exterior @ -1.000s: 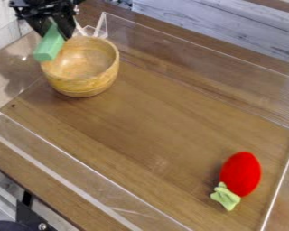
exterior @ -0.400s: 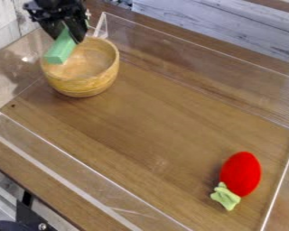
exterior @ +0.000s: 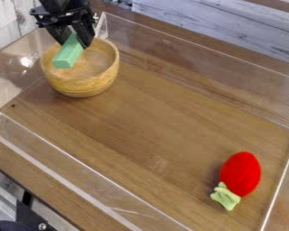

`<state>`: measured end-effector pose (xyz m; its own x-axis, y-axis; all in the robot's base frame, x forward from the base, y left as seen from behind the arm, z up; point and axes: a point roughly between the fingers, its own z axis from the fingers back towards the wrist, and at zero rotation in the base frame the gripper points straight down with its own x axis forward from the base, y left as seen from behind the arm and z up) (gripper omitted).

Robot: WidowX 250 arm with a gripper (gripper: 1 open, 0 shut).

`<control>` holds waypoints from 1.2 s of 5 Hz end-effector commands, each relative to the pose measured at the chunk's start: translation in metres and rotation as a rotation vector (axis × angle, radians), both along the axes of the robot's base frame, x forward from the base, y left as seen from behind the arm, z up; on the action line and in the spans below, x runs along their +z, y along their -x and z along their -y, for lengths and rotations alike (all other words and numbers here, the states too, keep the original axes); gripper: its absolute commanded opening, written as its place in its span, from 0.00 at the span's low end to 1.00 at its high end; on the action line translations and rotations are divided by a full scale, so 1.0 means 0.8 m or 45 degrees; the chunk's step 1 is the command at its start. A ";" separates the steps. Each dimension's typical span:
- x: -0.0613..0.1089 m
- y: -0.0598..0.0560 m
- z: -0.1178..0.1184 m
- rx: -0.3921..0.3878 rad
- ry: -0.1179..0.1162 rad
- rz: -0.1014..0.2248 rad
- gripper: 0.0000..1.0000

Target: Put the green block in the brown bowl

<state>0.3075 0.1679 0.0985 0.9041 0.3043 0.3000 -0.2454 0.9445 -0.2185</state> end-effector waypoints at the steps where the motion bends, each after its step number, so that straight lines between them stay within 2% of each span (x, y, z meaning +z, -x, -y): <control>1: 0.026 0.000 -0.007 0.077 -0.068 0.033 1.00; 3: 0.065 -0.003 0.010 0.192 -0.090 0.018 1.00; 5: 0.070 -0.011 0.009 0.034 -0.104 0.006 1.00; 6: 0.082 -0.023 0.028 0.077 -0.100 -0.005 1.00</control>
<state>0.3215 0.1409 0.1434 0.9046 0.3372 0.2606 -0.3047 0.9393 -0.1575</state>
